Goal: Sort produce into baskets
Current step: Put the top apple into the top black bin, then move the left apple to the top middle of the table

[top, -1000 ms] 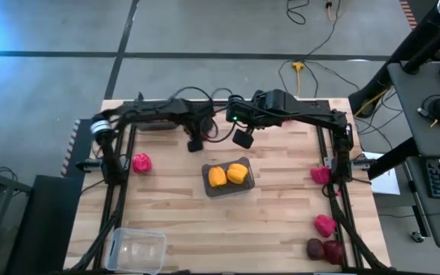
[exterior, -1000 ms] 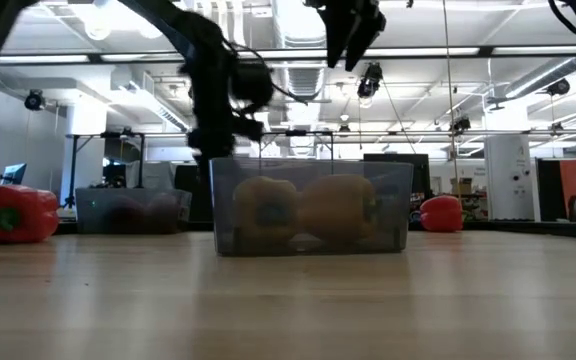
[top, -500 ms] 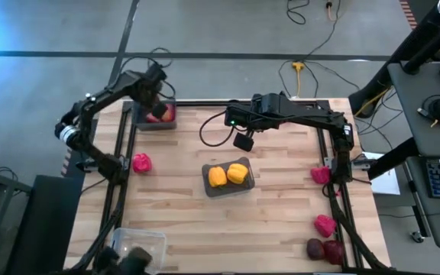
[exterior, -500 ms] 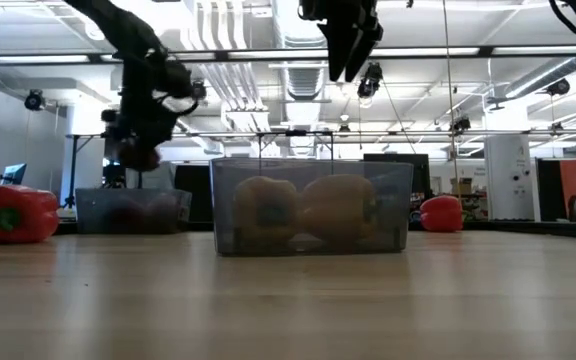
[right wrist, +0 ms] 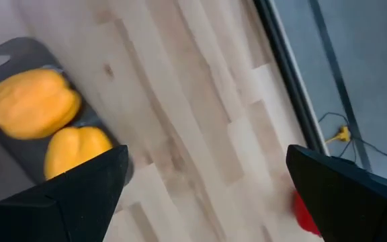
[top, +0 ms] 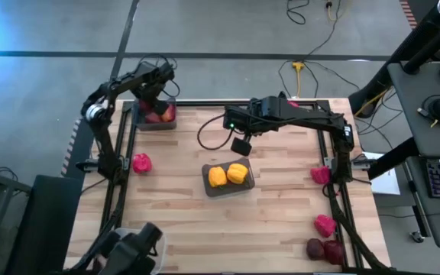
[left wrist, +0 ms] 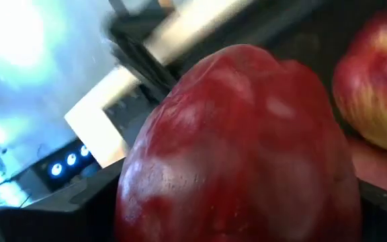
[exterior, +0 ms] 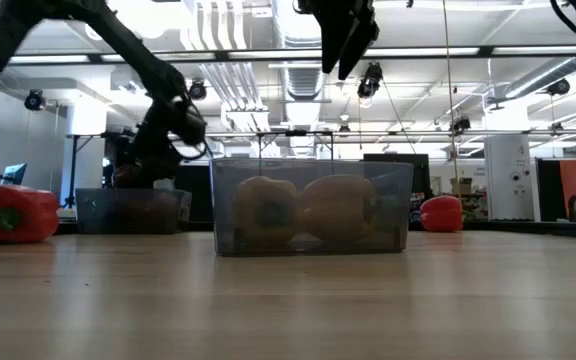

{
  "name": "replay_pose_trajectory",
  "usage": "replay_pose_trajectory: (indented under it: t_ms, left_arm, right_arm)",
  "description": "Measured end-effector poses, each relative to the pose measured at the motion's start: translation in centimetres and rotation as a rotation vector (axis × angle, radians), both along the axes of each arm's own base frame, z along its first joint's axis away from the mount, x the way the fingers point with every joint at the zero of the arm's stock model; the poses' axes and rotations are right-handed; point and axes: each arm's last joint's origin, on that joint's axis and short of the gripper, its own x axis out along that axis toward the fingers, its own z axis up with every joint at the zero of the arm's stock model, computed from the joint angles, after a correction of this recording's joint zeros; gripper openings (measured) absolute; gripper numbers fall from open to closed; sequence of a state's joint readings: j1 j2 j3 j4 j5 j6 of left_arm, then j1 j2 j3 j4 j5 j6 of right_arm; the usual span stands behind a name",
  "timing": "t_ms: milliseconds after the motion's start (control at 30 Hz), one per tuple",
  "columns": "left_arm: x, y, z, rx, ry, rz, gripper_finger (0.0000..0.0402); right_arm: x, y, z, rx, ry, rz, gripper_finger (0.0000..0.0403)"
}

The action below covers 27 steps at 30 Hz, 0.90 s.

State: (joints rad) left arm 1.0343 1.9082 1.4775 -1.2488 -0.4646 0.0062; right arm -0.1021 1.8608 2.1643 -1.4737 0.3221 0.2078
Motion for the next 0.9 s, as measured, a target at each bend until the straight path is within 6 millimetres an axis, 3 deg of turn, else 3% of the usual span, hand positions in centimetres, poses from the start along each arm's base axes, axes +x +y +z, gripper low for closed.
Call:
replay_pose_trajectory:
  t_ms: [233,467,667,900]
  left_arm:
    - [0.7,1.2,-2.1,-0.177,0.103,-0.025,0.0351]
    - [0.8,1.4,-1.9,-0.220,0.140,0.002,0.0382]
    - [0.9,0.9,1.4,-0.199,0.079,0.053,0.0390]
    - [3.0,-2.0,8.1,-0.086,-0.396,0.141,0.0388]
  right_arm:
    - [-0.7,2.9,-0.1,0.033,0.057,0.005,0.0396]
    - [-1.7,5.4,0.7,-0.035,0.052,0.072,0.0396]
    - [-4.0,5.4,1.6,-0.112,0.063,0.103,0.0396]
    - [-6.6,5.3,1.5,-0.123,0.104,0.153,0.0396]
